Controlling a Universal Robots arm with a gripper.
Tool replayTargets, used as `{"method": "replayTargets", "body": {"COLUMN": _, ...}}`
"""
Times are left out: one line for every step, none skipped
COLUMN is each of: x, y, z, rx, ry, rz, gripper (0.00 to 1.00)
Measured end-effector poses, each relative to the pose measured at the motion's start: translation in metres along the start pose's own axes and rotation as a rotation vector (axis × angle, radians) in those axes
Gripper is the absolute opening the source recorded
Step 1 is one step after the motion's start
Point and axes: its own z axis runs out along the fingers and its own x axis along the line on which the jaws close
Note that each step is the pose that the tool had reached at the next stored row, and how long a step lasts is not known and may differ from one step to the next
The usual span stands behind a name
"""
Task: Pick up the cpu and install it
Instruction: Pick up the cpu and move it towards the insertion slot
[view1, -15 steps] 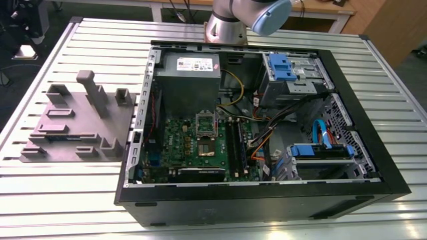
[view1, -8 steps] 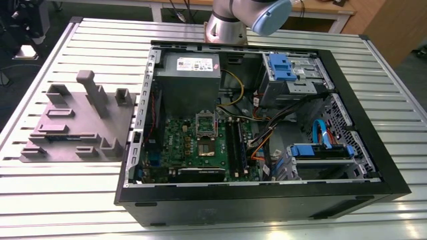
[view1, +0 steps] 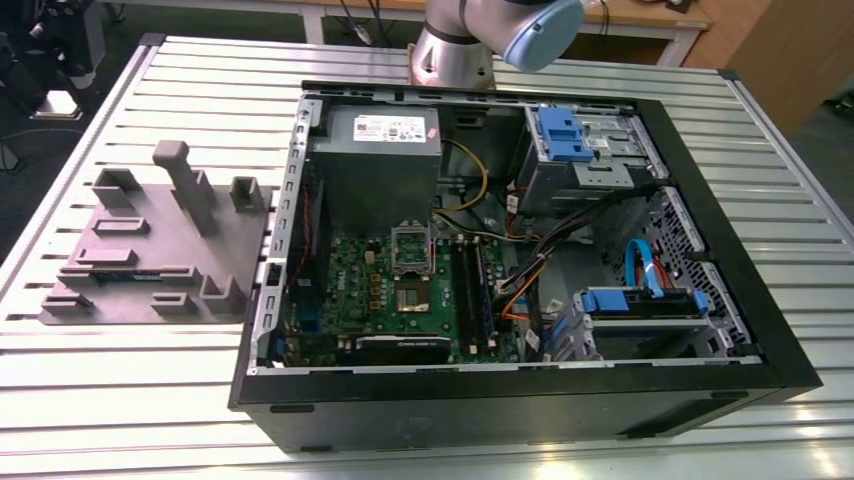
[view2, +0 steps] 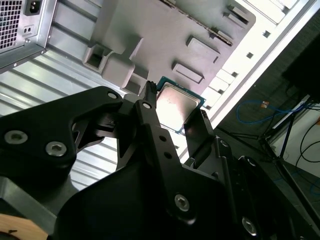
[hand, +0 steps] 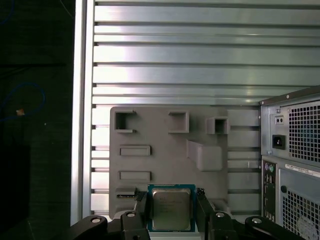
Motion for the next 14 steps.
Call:
{"method": "replayTargets", "body": {"x": -0.0038, "y": 0.0, "z": 0.0001, "rx": 0.0, "ry": 0.0, "rz": 0.0, "gripper": 0.47}}
{"method": "replayTargets", "body": {"x": -0.0066, "y": 0.0001, "z": 0.0001, "rx": 0.0, "ry": 0.0, "rz": 0.0, "gripper": 0.47}}
{"method": "replayTargets", "body": {"x": -0.0066, "y": 0.0001, "z": 0.0001, "rx": 0.0, "ry": 0.0, "rz": 0.0, "gripper": 0.47}}
{"method": "replayTargets", "body": {"x": -0.0067, "y": 0.0001, "z": 0.0001, "rx": 0.0, "ry": 0.0, "rz": 0.0, "gripper": 0.47}}
{"method": "replayTargets", "body": {"x": -0.007, "y": 0.0001, "z": 0.0001, "rx": 0.0, "ry": 0.0, "rz": 0.0, "gripper": 0.47}}
{"method": "replayTargets", "body": {"x": -0.0074, "y": 0.0001, "z": 0.0001, "rx": 0.0, "ry": 0.0, "rz": 0.0, "gripper": 0.47}}
{"method": "replayTargets", "body": {"x": -0.0078, "y": 0.0001, "z": 0.0001, "rx": 0.0001, "ry": 0.0001, "rz": 0.0, "gripper": 0.47}}
{"method": "replayTargets", "body": {"x": -0.0083, "y": 0.0001, "z": 0.0001, "rx": -0.0001, "ry": 0.0, "rz": 0.0, "gripper": 0.47}}
{"method": "replayTargets", "body": {"x": -0.0088, "y": 0.0001, "z": 0.0001, "rx": -0.0001, "ry": 0.0001, "rz": 0.0, "gripper": 0.47}}
{"method": "replayTargets", "body": {"x": -0.0095, "y": 0.0001, "z": 0.0001, "rx": 0.0001, "ry": 0.0001, "rz": 0.0, "gripper": 0.47}}
{"method": "replayTargets", "body": {"x": -0.0101, "y": 0.0001, "z": 0.0001, "rx": 0.0, "ry": 0.0, "rz": 0.0, "gripper": 0.47}}
{"method": "replayTargets", "body": {"x": -0.0106, "y": 0.0001, "z": 0.0001, "rx": 0.0, "ry": 0.0, "rz": 0.0, "gripper": 0.47}}
{"method": "replayTargets", "body": {"x": -0.011, "y": 0.0001, "z": 0.0002, "rx": -0.0001, "ry": 0.0, "rz": 0.0, "gripper": 0.47}}
{"method": "replayTargets", "body": {"x": -0.0114, "y": 0.0001, "z": 0.0002, "rx": 0.0, "ry": 0.0, "rz": 0.0, "gripper": 0.47}}
